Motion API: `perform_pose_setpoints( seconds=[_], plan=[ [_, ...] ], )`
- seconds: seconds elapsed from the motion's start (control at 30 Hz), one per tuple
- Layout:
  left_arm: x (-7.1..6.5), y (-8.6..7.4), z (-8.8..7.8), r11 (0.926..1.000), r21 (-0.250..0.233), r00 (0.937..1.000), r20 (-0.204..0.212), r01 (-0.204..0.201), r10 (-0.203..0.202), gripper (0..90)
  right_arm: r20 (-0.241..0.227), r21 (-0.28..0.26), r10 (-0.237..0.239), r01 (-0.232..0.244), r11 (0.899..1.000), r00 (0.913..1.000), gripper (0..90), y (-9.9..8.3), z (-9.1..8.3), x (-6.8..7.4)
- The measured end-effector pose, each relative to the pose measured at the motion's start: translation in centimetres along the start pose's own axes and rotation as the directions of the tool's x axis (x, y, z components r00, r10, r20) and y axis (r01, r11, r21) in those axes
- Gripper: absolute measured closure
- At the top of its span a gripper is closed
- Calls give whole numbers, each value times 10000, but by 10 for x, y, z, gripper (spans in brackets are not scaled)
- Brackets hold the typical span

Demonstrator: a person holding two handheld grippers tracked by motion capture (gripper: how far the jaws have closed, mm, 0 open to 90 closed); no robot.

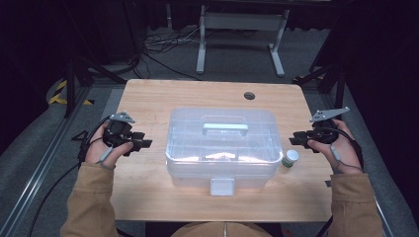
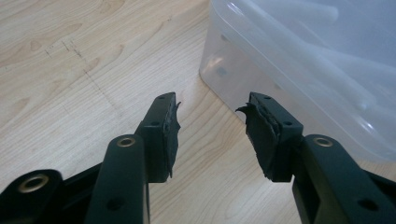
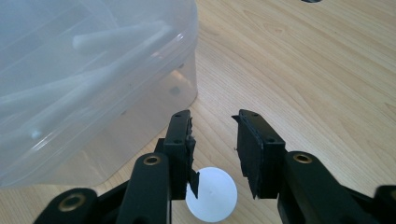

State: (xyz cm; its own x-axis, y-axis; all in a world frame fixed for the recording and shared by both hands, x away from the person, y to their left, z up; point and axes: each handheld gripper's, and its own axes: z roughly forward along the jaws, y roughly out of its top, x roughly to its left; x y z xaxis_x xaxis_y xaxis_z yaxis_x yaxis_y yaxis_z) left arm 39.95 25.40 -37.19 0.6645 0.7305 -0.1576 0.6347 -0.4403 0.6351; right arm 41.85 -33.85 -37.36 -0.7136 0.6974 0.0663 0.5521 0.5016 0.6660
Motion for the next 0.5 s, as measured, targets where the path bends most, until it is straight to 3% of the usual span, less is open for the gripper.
perform_pose_setpoints(
  seconds=[0.07,0.13,0.3,0.5],
  plan=[
    [0,-1,0,9999,-103,9999,-125,-85,83,529,-20,-58,93,-93,9999,10000,658,0,0,0],
    [-2,0,-2,9996,-179,9993,-310,-224,219,459,-23,-132,134,-134,9998,9999,640,1,1,0],
    [-5,4,-7,9998,-56,9997,-98,-211,210,471,10,-243,42,-41,9997,10000,603,1,2,0],
    [-14,11,-19,9989,-374,9994,-211,-292,284,474,39,-308,163,-162,9994,9999,594,-2,0,0]
  ],
)
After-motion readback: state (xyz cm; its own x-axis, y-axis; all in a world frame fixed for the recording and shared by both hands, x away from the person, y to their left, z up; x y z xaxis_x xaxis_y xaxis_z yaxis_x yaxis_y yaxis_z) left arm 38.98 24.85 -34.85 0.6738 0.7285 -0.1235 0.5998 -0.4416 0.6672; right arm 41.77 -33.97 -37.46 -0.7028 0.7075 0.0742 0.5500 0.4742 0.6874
